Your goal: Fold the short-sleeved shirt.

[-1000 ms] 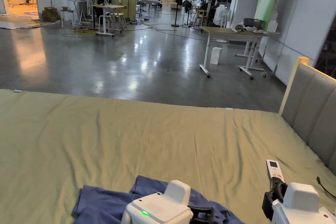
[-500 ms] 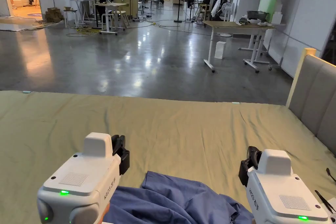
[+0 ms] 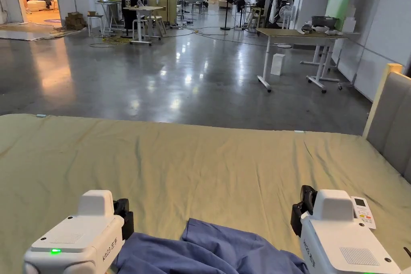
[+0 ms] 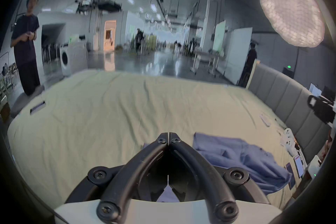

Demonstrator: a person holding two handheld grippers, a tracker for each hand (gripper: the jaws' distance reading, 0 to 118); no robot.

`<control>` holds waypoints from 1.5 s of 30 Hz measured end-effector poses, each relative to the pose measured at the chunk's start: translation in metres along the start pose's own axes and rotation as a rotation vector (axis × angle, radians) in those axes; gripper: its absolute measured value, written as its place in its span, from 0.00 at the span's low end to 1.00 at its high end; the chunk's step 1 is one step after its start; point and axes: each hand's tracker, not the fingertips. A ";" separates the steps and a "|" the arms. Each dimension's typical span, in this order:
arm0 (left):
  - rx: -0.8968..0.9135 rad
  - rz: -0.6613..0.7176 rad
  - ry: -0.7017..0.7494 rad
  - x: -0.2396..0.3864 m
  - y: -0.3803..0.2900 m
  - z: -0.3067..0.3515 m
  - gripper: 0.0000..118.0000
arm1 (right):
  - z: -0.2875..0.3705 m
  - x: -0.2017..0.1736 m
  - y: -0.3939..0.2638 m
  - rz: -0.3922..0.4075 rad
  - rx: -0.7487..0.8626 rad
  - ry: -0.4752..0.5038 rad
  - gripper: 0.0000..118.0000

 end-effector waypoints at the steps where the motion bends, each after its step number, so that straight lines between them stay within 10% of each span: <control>1: -0.036 0.010 0.012 -0.003 -0.003 -0.017 0.00 | -0.004 0.001 -0.004 0.004 -0.010 0.000 0.00; 6: -0.242 0.011 0.002 -0.020 -0.006 -0.091 0.08 | -0.023 0.009 -0.027 0.010 -0.083 -0.012 0.00; 9: -0.313 -0.023 0.019 -0.023 -0.011 -0.130 0.57 | -0.033 0.015 -0.041 0.009 -0.119 -0.027 0.00; 11: -0.367 -0.022 0.034 -0.021 -0.018 -0.146 0.71 | -0.037 0.019 -0.048 0.008 -0.139 -0.037 0.00; 19: -0.460 -0.051 0.099 -0.025 -0.049 -0.187 0.60 | -0.049 0.036 -0.065 0.031 -0.194 -0.060 0.00; 24: -0.404 -0.161 0.103 -0.003 -0.053 -0.178 0.07 | -0.057 0.044 -0.072 0.031 -0.224 -0.072 0.00; 32: -0.380 -0.129 0.040 -0.005 -0.042 -0.155 0.03 | -0.100 0.063 -0.082 0.012 -0.410 -0.006 0.01; 38: -0.328 -0.134 0.005 -0.018 -0.043 -0.125 0.03 | -0.150 0.071 -0.110 0.019 -0.666 0.107 0.52; 45: -0.309 -0.117 -0.002 -0.019 -0.046 -0.104 0.03 | -0.168 0.065 -0.158 0.181 -0.900 0.003 0.52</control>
